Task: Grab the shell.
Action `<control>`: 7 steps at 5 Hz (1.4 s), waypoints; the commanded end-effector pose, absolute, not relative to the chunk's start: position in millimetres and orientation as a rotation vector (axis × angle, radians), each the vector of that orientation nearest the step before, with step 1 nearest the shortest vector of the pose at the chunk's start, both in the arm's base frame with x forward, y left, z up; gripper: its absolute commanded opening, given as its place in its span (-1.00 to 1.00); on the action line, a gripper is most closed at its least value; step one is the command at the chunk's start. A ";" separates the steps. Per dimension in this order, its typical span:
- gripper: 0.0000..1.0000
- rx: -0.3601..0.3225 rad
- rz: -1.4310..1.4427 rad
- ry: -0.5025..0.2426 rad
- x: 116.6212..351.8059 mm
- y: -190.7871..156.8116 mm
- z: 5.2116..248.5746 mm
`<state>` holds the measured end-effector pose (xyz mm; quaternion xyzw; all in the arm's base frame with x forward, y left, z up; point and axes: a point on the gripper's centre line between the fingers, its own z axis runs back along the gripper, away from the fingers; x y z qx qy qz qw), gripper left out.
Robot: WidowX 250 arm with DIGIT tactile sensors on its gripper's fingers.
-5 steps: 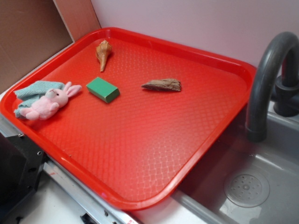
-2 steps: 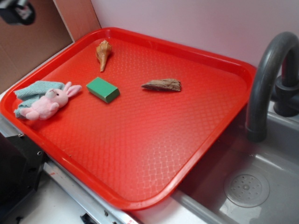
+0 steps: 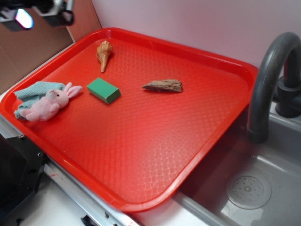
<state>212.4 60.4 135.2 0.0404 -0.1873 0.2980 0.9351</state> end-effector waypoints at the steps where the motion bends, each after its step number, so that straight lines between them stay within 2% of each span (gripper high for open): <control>1: 1.00 0.125 0.740 -0.490 261.1 101.4 116.5; 2: 1.00 0.165 0.743 -0.485 279.0 112.1 97.6; 3: 1.00 0.147 0.739 -0.443 291.6 123.0 77.2; 6: 1.00 0.136 0.685 -0.352 304.1 123.3 29.4; 7: -1.00 0.134 0.704 -0.353 302.2 120.2 26.0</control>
